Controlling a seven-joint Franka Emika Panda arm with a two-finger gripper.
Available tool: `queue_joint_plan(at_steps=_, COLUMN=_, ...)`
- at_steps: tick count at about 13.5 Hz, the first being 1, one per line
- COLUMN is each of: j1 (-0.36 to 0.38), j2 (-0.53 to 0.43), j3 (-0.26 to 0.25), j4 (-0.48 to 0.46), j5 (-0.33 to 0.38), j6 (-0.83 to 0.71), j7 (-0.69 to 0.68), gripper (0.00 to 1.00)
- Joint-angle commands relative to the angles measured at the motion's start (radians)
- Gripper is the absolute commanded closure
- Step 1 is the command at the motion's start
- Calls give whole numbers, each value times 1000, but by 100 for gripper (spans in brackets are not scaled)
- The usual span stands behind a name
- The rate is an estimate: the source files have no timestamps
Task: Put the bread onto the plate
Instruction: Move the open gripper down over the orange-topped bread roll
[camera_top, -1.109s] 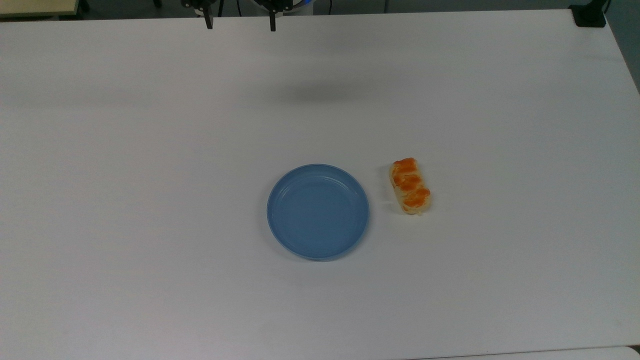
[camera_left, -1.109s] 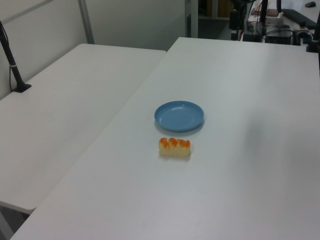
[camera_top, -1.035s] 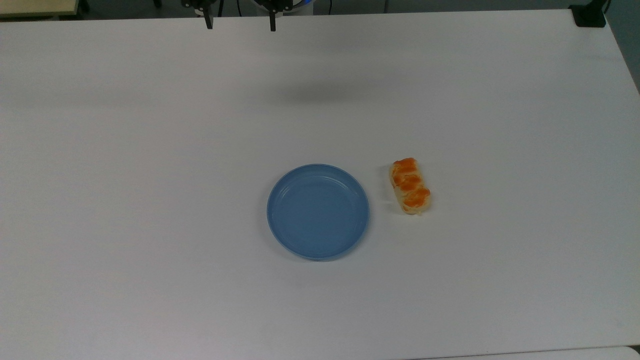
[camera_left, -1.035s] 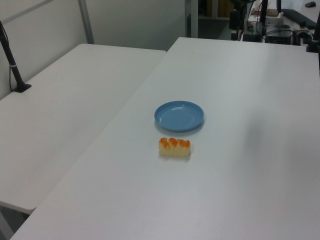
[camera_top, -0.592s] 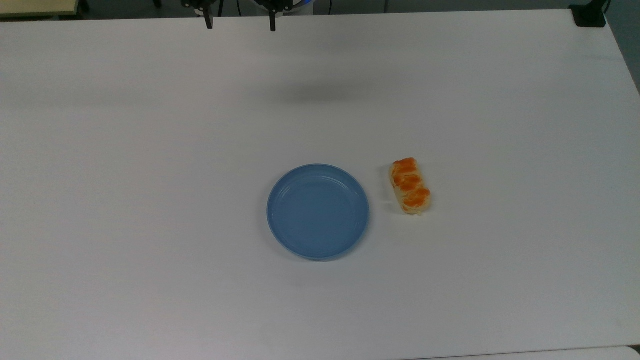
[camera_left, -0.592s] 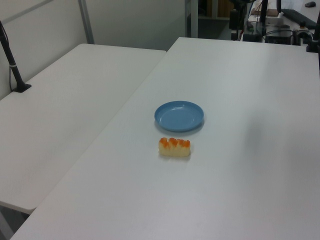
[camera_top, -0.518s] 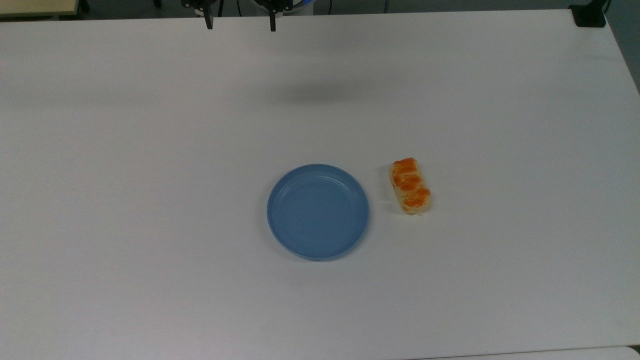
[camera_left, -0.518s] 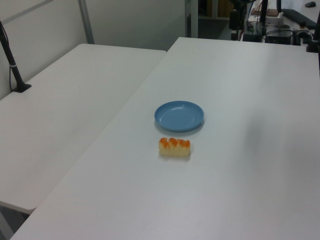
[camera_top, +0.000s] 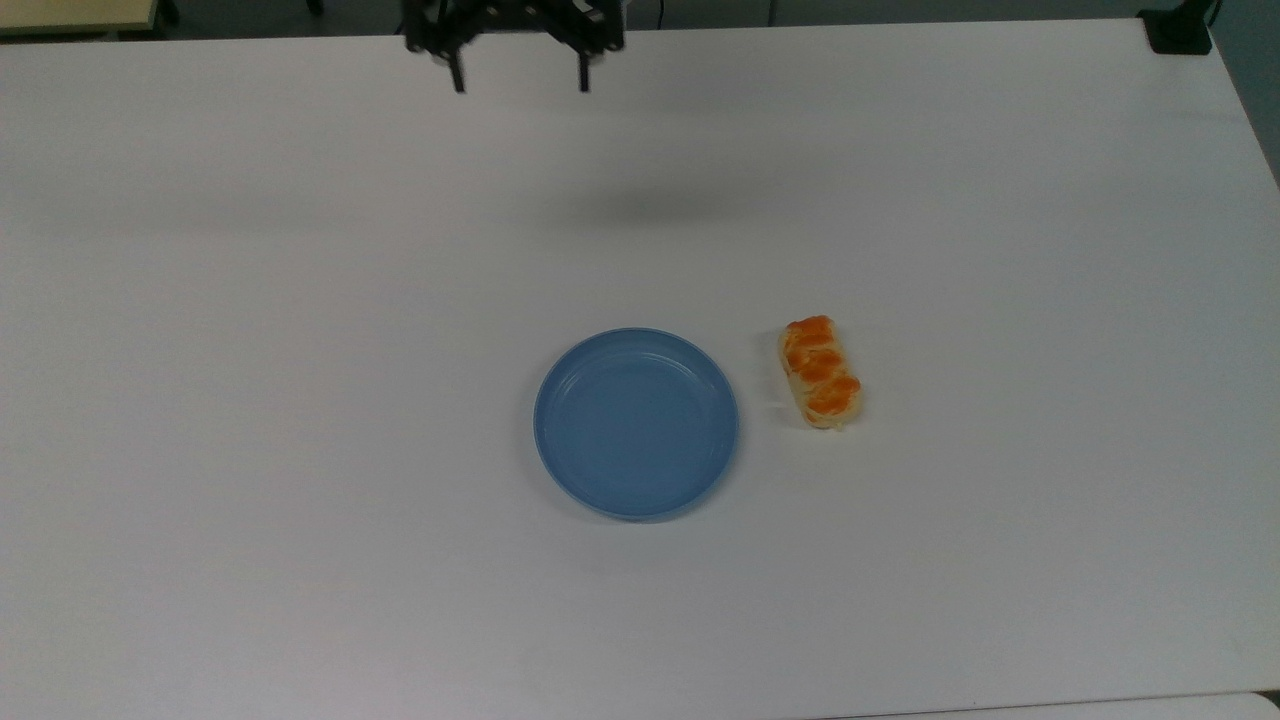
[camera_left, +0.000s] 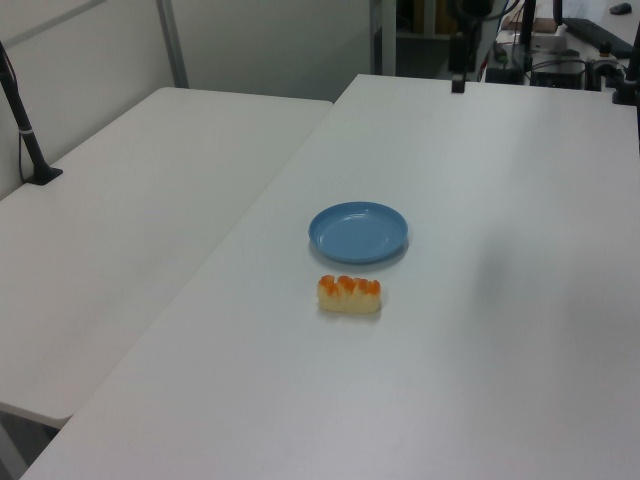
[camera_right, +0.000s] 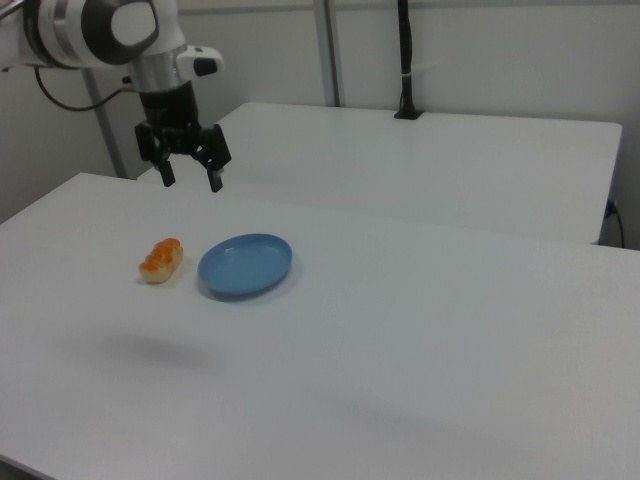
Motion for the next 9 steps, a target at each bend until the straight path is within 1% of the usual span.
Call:
queue_joint_plan(at_steps=1, j1=115, j2=93, j3=-3, j4=-3, j5=13, j6=95, j7=24, gripper=0)
queue_joint_plan(at_steps=2, j1=137, j2=122, j3=-3, j4=-3, j5=13, j6=132, j7=38, gripper=0)
queue_joint_plan(at_steps=3, j1=178, j2=185, j3=-3, j4=-2, j5=13, j6=190, j7=73, gripper=0)
queue_joint_plan(at_steps=4, j1=205, j2=225, j3=-3, j4=-2, j5=5, j6=231, j7=114, gripper=0)
queue_joint_plan(at_steps=5, j1=244, j2=283, j3=-5, j4=-2, j5=-4, j6=305, j7=189, gripper=0)
queue_joint_plan(at_steps=7, j1=306, j2=371, j3=-5, j4=-2, j5=-24, j6=426, j7=280, gripper=0)
queue_joint_plan(at_steps=9, j1=332, j2=420, j3=-5, j4=18, j5=-32, j6=511, j7=353, gripper=0)
